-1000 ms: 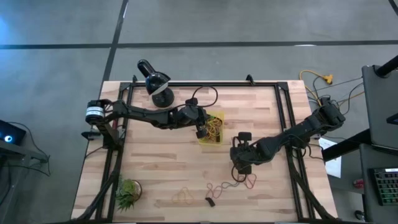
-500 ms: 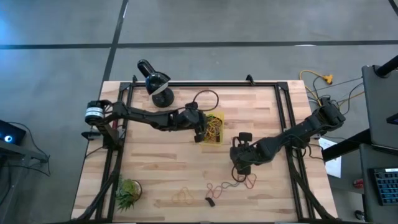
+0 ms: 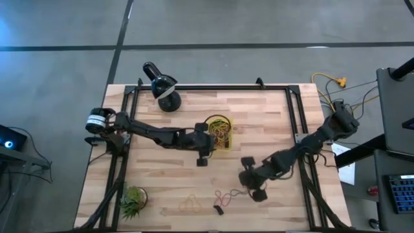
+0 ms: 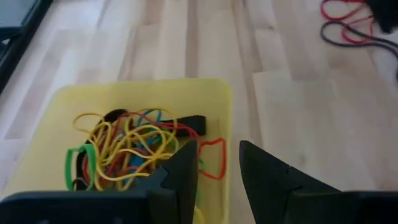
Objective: Pick and place rubber bands into bin
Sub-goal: Put the blue rubber band into the yellow bin
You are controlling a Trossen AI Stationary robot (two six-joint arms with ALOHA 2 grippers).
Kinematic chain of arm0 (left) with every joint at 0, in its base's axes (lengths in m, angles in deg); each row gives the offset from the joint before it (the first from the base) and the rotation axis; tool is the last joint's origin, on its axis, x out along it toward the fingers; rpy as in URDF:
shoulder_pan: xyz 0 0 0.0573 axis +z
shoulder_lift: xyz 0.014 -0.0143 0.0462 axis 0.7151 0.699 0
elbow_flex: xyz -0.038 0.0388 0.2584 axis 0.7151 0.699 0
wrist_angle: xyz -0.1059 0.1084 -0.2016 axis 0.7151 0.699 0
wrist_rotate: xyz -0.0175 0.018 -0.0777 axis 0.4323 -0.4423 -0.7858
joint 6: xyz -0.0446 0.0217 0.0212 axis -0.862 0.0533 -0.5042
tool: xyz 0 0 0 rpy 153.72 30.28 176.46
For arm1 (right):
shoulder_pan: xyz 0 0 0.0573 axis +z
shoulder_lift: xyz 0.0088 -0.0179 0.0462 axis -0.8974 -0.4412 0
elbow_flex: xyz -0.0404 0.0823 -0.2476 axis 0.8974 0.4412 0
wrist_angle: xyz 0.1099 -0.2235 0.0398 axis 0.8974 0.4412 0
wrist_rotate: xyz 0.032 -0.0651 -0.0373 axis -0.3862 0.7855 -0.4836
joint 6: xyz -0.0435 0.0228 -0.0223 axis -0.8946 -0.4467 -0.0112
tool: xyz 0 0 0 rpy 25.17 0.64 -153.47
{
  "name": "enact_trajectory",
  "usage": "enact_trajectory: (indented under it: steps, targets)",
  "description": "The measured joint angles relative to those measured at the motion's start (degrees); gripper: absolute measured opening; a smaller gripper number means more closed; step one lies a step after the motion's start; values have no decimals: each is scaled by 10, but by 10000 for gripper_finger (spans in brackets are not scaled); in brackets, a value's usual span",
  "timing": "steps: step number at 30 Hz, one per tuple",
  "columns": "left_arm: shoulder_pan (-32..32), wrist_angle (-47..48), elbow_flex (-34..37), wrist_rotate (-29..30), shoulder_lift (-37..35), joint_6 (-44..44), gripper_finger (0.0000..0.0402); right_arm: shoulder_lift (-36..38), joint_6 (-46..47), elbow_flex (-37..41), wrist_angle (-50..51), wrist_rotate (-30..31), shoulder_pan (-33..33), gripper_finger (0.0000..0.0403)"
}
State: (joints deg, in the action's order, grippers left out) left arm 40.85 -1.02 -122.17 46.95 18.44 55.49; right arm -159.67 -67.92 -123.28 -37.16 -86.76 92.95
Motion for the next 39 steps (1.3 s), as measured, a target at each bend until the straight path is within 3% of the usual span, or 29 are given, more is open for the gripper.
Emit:
enact_trajectory:
  steps: [4,10,24,34,39]
  targets:
    - [-12,2,9,0,0,0,102,-17,-22,8,-36,-25,19,59]
    - [-21,27,16,1,0,-14,102,-44,17,7,-37,-25,25,62]
    - [-31,87,19,5,-2,-84,103,-85,64,6,-62,-56,33,138]
    - [-57,115,19,2,-5,-88,103,-115,114,2,-63,-19,55,126]
    - [-58,113,10,44,-27,-72,103,-103,115,4,-62,-19,55,115]
